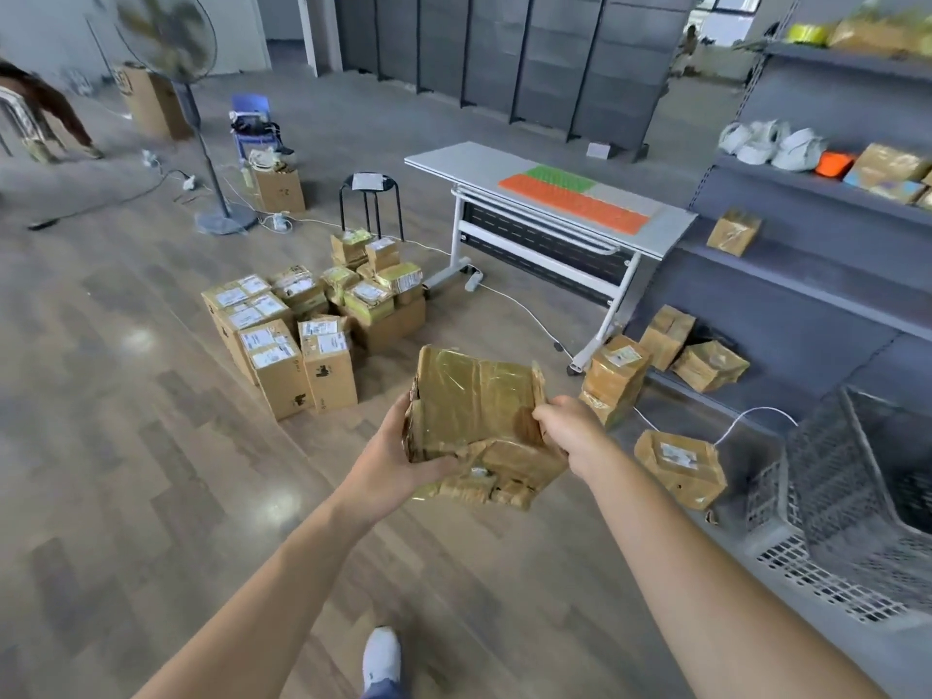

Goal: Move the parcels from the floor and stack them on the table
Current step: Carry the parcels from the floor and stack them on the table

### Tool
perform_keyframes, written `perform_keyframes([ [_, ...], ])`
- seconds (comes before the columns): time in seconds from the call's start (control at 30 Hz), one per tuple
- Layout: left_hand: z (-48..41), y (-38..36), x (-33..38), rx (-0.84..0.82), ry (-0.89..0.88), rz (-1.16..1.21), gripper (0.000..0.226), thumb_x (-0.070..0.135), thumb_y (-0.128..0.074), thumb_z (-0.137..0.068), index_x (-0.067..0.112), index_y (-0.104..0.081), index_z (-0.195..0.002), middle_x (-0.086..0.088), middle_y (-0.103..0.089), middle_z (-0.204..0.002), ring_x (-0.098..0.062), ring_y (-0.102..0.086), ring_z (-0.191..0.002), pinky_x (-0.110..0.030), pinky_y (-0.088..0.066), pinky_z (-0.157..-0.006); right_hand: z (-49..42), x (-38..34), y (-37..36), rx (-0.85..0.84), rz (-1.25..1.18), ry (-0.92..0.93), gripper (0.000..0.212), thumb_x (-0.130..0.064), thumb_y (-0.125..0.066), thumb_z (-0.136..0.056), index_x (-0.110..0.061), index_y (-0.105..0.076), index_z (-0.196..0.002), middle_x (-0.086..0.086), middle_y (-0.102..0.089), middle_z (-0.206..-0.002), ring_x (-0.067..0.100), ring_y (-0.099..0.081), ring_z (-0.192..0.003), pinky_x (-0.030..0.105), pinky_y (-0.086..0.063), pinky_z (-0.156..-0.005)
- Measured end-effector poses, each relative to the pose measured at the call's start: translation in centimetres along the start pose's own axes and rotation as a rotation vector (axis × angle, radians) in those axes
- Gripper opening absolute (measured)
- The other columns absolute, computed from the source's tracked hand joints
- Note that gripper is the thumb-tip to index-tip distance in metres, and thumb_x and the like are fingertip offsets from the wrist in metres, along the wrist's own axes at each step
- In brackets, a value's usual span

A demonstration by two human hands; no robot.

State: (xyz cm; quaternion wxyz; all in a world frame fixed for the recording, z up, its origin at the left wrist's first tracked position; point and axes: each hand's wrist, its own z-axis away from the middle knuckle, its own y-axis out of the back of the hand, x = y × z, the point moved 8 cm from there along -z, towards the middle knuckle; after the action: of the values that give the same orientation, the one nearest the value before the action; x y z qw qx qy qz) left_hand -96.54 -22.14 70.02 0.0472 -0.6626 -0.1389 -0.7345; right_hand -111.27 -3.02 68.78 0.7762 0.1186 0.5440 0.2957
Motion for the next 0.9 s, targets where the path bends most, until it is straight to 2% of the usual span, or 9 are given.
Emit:
perform_keyframes([
  [0.1,-6.2,2.1,0.2,0.023,-0.054,-0.036,0.101,0.016,-0.083,-0.072,0.042,-0.017,-0.145,0.053,-0.04,-0.116,0.027,-0.044,-0.105,0.004,-0.036,-0.079,-5.1,-3.3,-0.8,0.003,-0.009,-0.003,0.016,-0.013,-0.051,-0.088,-0.013,-0.054,-0.072,0.006,-0.051,-0.069,0.02,-0.044,-0.059,0.028,-0.029,-0.054],
  [0.13,-8.7,3.1,0.3,0.031,-0.063,-0.04,0.103,0.017,-0.082,-0.074,0.039,-0.014,-0.148,0.054,-0.032,-0.119,0.03,-0.039,-0.107,0.004,-0.033,-0.083,-7.1,-4.7,-1.2,0.009,-0.003,-0.008,0.016,-0.016,-0.052,-0.089,-0.013,-0.056,-0.074,0.004,-0.053,-0.07,0.017,-0.046,-0.06,0.027,-0.03,-0.053],
  [0.23,-15.4,5.8,0.8,0.014,-0.08,-0.033,0.098,0.021,-0.079,-0.078,0.042,-0.016,-0.149,0.038,-0.029,-0.139,0.013,-0.029,-0.13,-0.019,-0.029,-0.107,-12.0,-8.7,-2.1,-0.006,-0.023,-0.04,0.018,-0.022,-0.055,-0.091,-0.014,-0.059,-0.076,0.001,-0.056,-0.074,0.015,-0.052,-0.065,0.025,-0.037,-0.056],
  [0.33,-21.4,8.3,1.2,0.012,-0.047,0.011,0.084,0.029,-0.077,-0.079,0.042,-0.028,-0.145,0.016,-0.041,-0.146,-0.009,-0.039,-0.135,-0.042,-0.035,-0.111,-17.0,-12.4,-2.6,0.016,-0.051,-0.051,0.022,-0.027,-0.056,-0.092,-0.008,-0.062,-0.084,0.008,-0.064,-0.089,0.013,-0.05,-0.066,0.027,-0.037,-0.059],
  [0.4,-25.0,9.6,1.6,0.042,-0.041,0.008,0.081,0.031,-0.077,-0.079,0.04,-0.03,-0.145,0.014,-0.042,-0.145,-0.011,-0.04,-0.134,-0.044,-0.036,-0.111,-20.3,-14.5,-3.1,0.024,-0.055,-0.035,0.028,-0.028,-0.056,-0.092,-0.002,-0.065,-0.096,0.008,-0.065,-0.105,0.013,-0.052,-0.071,0.026,-0.039,-0.065],
  [0.5,-30.2,11.0,2.3,0.055,-0.055,-0.021,0.078,0.031,-0.076,-0.08,0.041,-0.033,-0.144,0.016,-0.041,-0.145,-0.008,-0.038,-0.134,-0.042,-0.034,-0.112,-25.2,-17.1,-4.0,0.005,-0.075,-0.028,0.033,-0.029,-0.056,-0.093,0.0,-0.064,-0.106,0.012,-0.066,-0.111,0.016,-0.057,-0.075,0.028,-0.041,-0.066],
  [0.7,-41.8,13.9,1.0,0.112,0.012,-0.091,0.063,0.027,-0.077,-0.079,0.04,-0.044,-0.132,0.014,-0.053,-0.13,-0.014,-0.054,-0.118,-0.037,-0.048,-0.097,-36.9,-21.2,-7.0,-0.084,-0.17,-0.056,0.019,-0.024,-0.059,-0.09,-0.009,-0.067,-0.085,0.008,-0.065,-0.077,0.019,-0.061,-0.06,0.022,-0.045,-0.055],
  [0.83,-49.8,16.2,0.5,0.197,0.078,-0.144,0.038,0.027,-0.076,-0.08,0.036,-0.058,-0.112,0.008,-0.065,-0.105,-0.012,-0.065,-0.092,-0.036,-0.056,-0.079,-45.9,-25.1,-9.2,-0.205,-0.213,-0.05,0.018,-0.025,-0.059,-0.088,-0.012,-0.067,-0.079,0.01,-0.068,-0.077,0.024,-0.066,-0.066,0.031,-0.051,-0.064],
  [0.9,-53.3,17.8,0.9,0.274,0.11,-0.17,0.032,0.029,-0.077,-0.079,0.037,-0.06,-0.105,0.01,-0.066,-0.095,-0.007,-0.065,-0.078,-0.028,-0.056,-0.068,-49.7,-27.6,-10.1,-0.257,-0.184,-0.032,0.019,-0.027,-0.06,-0.086,-0.012,-0.068,-0.078,0.008,-0.07,-0.076,0.023,-0.067,-0.067,0.033,-0.053,-0.066],
])
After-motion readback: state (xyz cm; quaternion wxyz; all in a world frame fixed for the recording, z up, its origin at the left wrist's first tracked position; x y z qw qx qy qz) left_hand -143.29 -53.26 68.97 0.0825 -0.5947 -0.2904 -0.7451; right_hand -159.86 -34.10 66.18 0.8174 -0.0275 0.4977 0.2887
